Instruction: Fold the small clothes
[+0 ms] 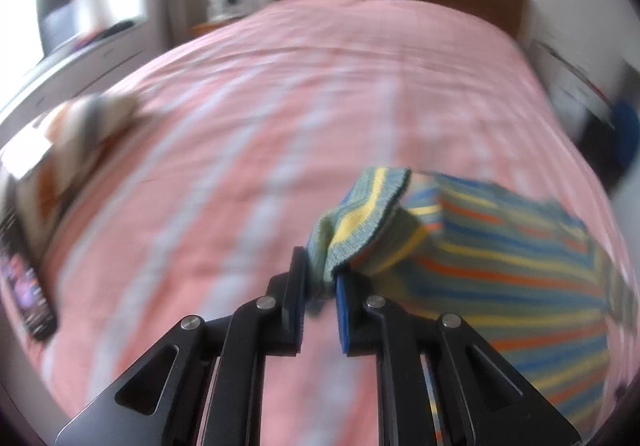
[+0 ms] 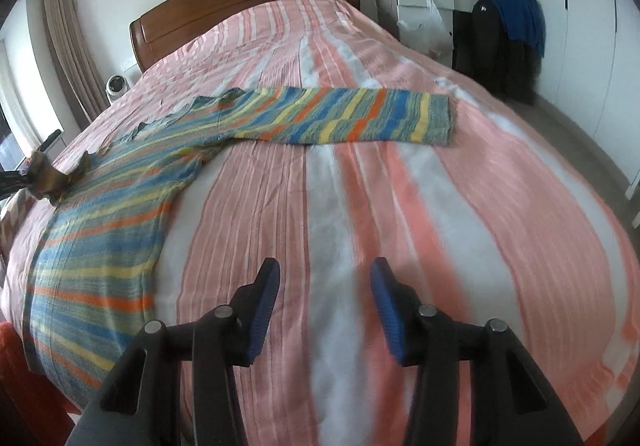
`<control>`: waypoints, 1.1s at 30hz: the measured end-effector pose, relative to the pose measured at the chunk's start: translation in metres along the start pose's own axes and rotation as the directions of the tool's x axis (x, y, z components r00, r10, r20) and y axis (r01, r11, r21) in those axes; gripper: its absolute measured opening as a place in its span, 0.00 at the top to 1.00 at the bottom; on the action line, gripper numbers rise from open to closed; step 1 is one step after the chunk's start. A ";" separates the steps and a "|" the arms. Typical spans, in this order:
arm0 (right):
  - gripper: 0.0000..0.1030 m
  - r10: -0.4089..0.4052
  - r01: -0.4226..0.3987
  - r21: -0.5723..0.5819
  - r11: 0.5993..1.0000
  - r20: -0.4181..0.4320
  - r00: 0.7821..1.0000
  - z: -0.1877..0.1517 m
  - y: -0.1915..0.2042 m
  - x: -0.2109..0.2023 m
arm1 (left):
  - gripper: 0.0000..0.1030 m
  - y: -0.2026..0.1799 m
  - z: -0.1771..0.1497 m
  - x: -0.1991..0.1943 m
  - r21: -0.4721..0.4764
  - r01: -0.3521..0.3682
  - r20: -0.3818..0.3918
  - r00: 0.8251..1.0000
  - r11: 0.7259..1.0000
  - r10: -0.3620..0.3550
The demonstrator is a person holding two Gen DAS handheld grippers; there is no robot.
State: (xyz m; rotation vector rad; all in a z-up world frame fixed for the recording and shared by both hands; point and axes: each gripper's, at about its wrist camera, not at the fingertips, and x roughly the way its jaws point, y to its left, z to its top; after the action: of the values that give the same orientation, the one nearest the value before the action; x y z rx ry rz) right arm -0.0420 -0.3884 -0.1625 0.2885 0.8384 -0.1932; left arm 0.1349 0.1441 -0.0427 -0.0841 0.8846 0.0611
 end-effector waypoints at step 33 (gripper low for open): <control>0.48 -0.049 0.048 -0.064 0.997 -0.004 0.999 -0.003 0.012 0.025 | 0.28 0.093 -0.045 -0.005 -0.174 -0.092 -0.002 0.996 0.980 0.093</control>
State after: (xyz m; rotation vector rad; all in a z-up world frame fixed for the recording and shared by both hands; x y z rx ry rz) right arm -0.0242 -0.3780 -0.1810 0.2094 0.8561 -0.2106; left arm 0.0890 0.2321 -0.0710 -0.2053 0.8761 0.2257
